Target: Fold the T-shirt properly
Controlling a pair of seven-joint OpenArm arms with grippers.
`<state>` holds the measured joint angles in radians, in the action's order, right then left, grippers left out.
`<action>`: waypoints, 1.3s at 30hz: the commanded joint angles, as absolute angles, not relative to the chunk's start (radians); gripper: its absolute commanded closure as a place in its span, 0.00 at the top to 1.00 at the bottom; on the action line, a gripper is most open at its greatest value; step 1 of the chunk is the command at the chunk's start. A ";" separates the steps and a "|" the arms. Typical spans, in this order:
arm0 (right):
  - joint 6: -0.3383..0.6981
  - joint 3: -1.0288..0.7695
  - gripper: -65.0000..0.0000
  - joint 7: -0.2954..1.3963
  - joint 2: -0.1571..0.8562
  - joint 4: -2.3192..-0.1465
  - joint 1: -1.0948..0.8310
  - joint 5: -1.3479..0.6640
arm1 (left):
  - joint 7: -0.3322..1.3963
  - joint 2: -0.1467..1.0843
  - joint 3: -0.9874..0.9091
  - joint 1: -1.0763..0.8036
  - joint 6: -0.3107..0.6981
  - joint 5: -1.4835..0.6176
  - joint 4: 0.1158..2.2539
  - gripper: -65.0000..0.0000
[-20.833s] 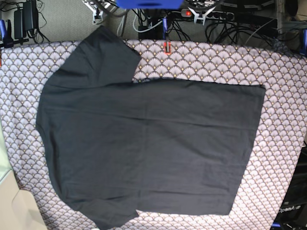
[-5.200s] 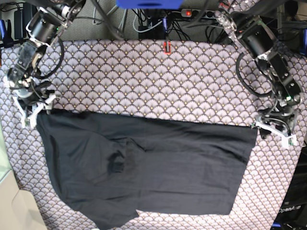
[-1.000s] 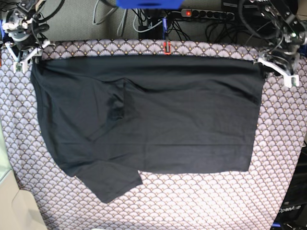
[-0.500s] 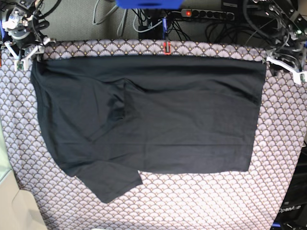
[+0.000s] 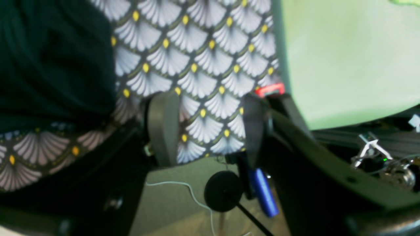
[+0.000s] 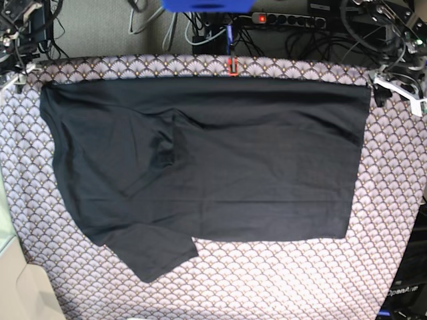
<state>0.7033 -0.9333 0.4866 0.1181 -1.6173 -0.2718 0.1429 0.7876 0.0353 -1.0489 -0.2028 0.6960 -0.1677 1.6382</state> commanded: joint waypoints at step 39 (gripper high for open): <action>0.698 -0.305 0.51 -0.019 0.389 -0.366 0.731 0.134 | 0.943 0.050 -1.184 -0.196 0.698 -0.176 1.908 0.66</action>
